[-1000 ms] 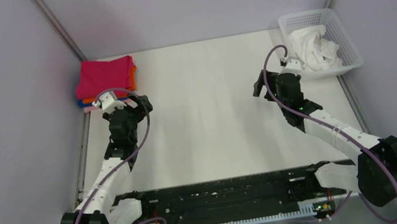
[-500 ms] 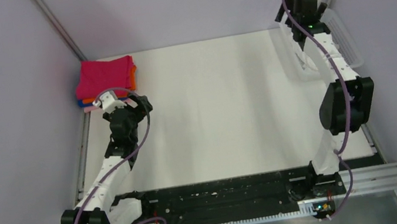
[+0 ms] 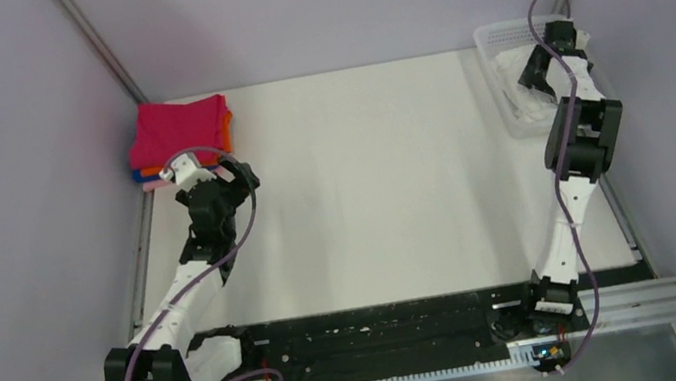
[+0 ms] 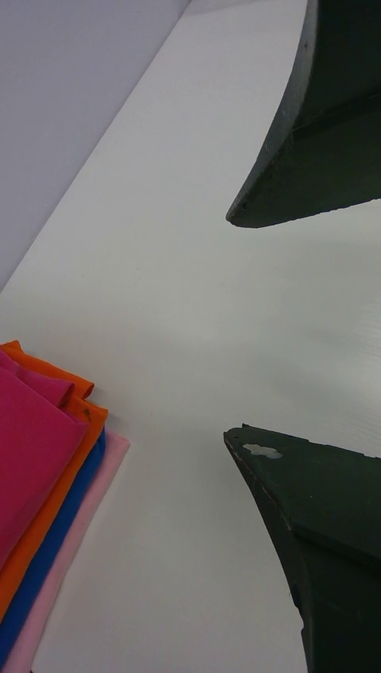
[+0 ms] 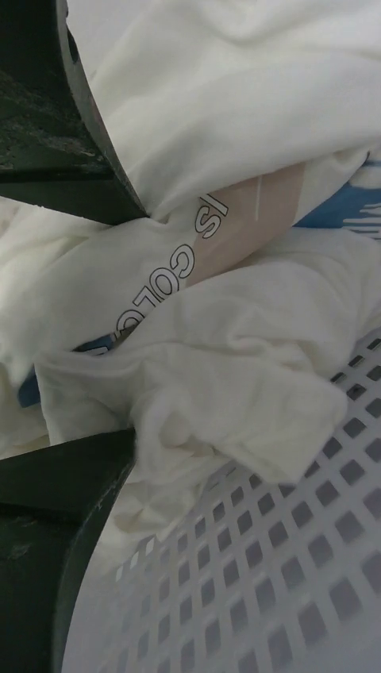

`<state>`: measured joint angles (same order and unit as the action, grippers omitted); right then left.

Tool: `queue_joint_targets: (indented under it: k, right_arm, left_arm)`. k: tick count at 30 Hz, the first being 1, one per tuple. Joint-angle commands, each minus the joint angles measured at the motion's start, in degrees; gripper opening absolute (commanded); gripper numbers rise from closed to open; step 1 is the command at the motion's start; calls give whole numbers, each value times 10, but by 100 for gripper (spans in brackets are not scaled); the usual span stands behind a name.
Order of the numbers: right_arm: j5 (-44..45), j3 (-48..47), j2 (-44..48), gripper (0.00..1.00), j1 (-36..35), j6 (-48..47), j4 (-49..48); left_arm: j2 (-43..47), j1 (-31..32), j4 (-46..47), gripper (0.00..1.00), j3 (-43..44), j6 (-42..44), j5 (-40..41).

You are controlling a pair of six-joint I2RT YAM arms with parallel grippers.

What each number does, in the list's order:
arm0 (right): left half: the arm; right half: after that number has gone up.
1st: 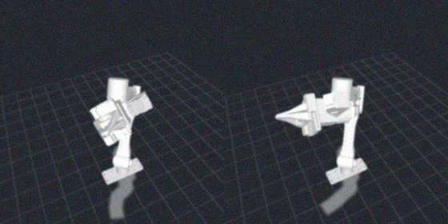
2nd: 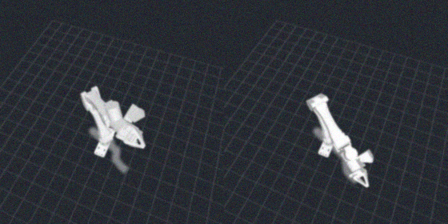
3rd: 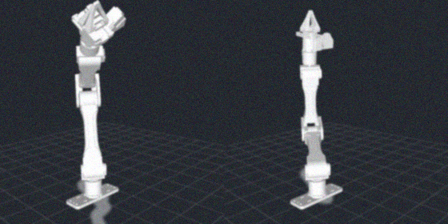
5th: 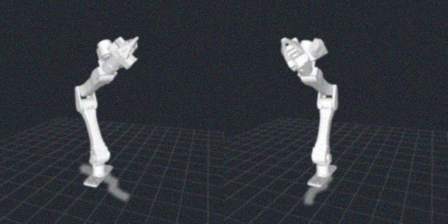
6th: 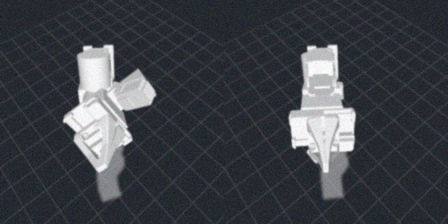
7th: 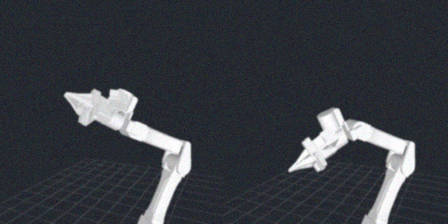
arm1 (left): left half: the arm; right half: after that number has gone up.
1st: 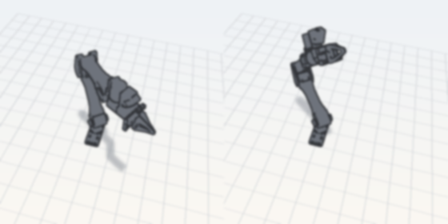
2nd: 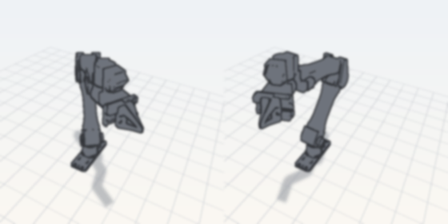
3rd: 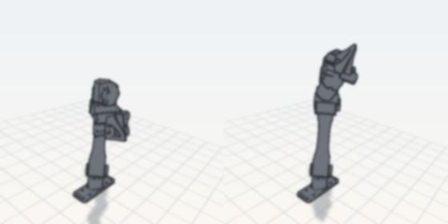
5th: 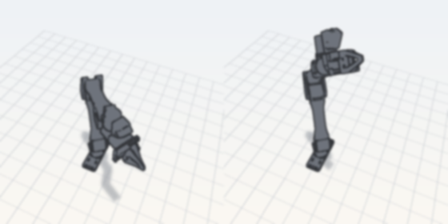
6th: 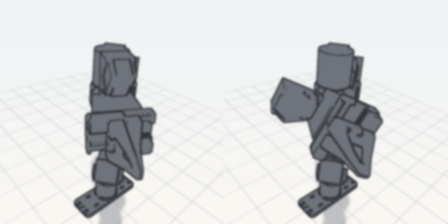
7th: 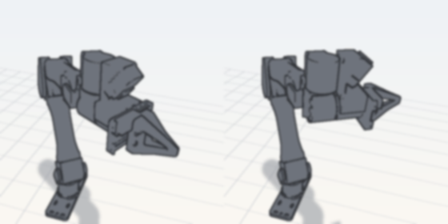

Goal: Fold and stack the t-shirts
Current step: Grab crumpled tshirt from bin with the right arm

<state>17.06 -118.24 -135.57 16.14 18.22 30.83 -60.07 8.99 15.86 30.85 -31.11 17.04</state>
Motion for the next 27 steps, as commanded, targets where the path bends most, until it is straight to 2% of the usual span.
queue_joint_targets:
  k: [1,3,5,6,7,9,11,12,18,27]
  right_arm:
    - [-15,-34,-39,95,-5,8,27]
    - [-25,-41,-56,89,-4,8,35]
    - [-40,-50,-65,78,-4,7,42]
    - [-53,-56,-65,66,-2,4,44]
    - [-64,-65,-64,48,-2,4,47]
    - [-69,-85,-48,20,-2,5,48]
    - [-73,-99,-19,4,-2,-1,45]
    - [-73,-104,0,0,-2,-5,43]
    - [-133,-105,135,0,-2,-20,-1]
    - [-342,-62,311,0,-18,62,-109]
  left_arm:
    - [3,-2,19,99,22,5,11]
    - [0,-1,19,99,23,2,16]
    - [-4,-1,19,99,25,4,21]
    - [-3,-1,14,99,28,3,21]
    - [-3,-1,8,99,32,2,20]
    - [5,-1,0,99,35,-1,15]
    - [14,-1,0,99,33,-7,7]
    - [18,-1,2,99,32,-8,1]
    - [58,-1,-16,99,30,-15,-28]
    - [160,-1,-44,99,9,-33,-53]
